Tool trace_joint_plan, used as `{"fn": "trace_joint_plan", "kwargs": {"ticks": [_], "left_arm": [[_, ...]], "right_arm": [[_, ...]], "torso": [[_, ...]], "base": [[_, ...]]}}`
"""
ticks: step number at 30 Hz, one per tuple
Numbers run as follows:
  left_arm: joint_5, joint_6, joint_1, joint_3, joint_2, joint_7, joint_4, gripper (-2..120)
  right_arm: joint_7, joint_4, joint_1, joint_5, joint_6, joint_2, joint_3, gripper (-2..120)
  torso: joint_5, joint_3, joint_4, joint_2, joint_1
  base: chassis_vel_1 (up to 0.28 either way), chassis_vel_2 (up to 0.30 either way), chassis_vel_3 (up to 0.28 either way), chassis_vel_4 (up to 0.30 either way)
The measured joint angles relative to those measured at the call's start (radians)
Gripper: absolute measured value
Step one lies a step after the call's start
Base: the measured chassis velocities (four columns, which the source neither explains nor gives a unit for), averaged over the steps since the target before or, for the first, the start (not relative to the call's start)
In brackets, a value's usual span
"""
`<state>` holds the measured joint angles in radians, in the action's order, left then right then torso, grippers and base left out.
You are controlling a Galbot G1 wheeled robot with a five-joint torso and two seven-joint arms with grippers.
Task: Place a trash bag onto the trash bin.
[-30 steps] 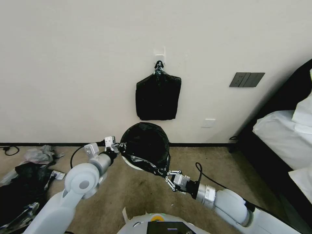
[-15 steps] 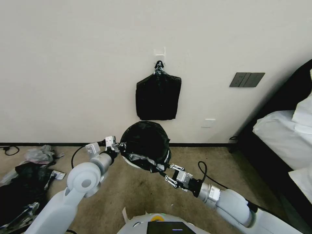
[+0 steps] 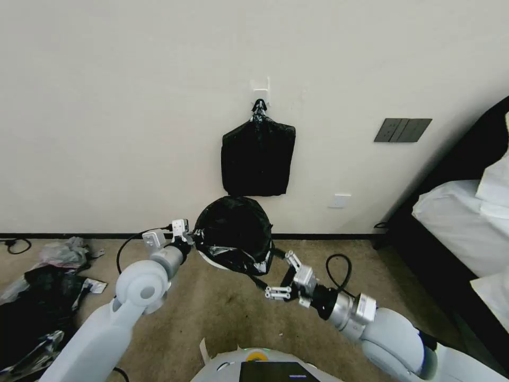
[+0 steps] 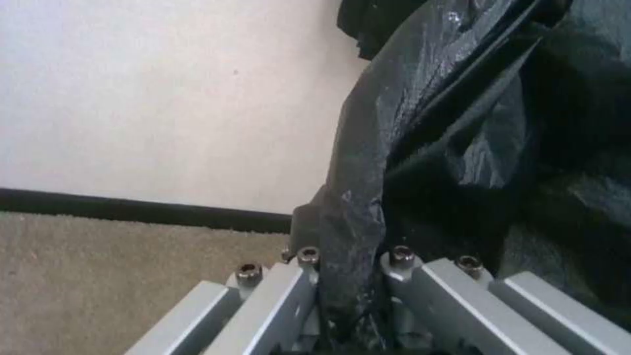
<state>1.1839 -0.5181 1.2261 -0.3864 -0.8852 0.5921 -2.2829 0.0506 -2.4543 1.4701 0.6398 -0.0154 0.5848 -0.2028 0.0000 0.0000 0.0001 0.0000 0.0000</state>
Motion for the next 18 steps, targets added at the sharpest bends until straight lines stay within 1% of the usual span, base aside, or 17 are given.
{"fn": "trace_joint_plan", "kwargs": {"ticks": [1, 2, 3, 4, 6, 12, 14, 16, 18], "left_arm": [[-0.021, 0.0, 0.005, 0.007, -0.002, -0.006, -0.005, 1], [-0.034, 0.0, 0.008, 0.013, -0.004, -0.009, -0.01, 1], [-0.042, 0.0, 0.01, 0.017, -0.004, -0.011, -0.015, 1], [-0.042, 0.0, 0.01, 0.017, -0.004, -0.011, -0.015, 1], [-0.053, 0.0, 0.013, 0.025, -0.006, -0.013, -0.024, 1], [-0.064, -0.001, 0.019, 0.038, -0.006, -0.014, -0.04, 1], [-0.073, -0.003, 0.026, 0.043, -0.009, -0.014, -0.047, 1], [-0.073, -0.003, 0.026, 0.043, -0.009, -0.014, -0.048, 1], [-0.082, -0.005, 0.038, 0.046, -0.011, -0.016, -0.057, 1]], "right_arm": [[-0.039, -0.007, -0.027, 0.081, 0.042, 0.011, 0.012, 96], [-0.058, -0.008, -0.041, 0.125, 0.067, 0.019, 0.019, 99], [-0.073, -0.008, -0.052, 0.165, 0.091, 0.025, 0.024, 99], [-0.073, -0.008, -0.052, 0.165, 0.091, 0.025, 0.024, 99], [-0.084, -0.005, -0.063, 0.221, 0.139, 0.028, 0.031, 100], [-0.082, 0.003, -0.092, 0.254, 0.195, 0.024, 0.055, 100], [-0.078, 0.008, -0.119, 0.272, 0.22, 0.025, 0.074, 92], [-0.078, 0.009, -0.121, 0.273, 0.222, 0.025, 0.075, 90], [-0.075, 0.021, -0.158, 0.277, 0.244, 0.027, 0.105, 77]], "torso": [[-0.0001, 0.0, 0.0, 0.0, 0.0], [0.0, 0.0, 0.0001, 0.0, 0.0], [0.0002, 0.0, 0.0001, 0.0, 0.0], [0.0002, 0.0, 0.0001, 0.0, 0.0], [-0.0001, 0.0, -0.0001, 0.0, 0.0], [0.0, 0.0, -0.0001, 0.0, 0.0], [0.0, 0.0, -0.0001, 0.0, 0.0], [-0.0001, 0.0, -0.0001, 0.0, 0.0], [0.0, 0.0, 0.0, 0.0, 0.0]], "base": [[0.0, 0.0, 0.0, 0.0], [0.0, 0.0, 0.0, 0.0], [0.0, 0.0, 0.0, 0.0], [0.0, 0.0, 0.0, 0.0], [0.0, 0.0, 0.0, 0.0], [0.0, 0.0, 0.0, 0.0], [0.0, 0.0, 0.0, 0.0], [0.0, 0.0, 0.0, 0.0], [0.0, 0.0, 0.0, 0.0]]}}
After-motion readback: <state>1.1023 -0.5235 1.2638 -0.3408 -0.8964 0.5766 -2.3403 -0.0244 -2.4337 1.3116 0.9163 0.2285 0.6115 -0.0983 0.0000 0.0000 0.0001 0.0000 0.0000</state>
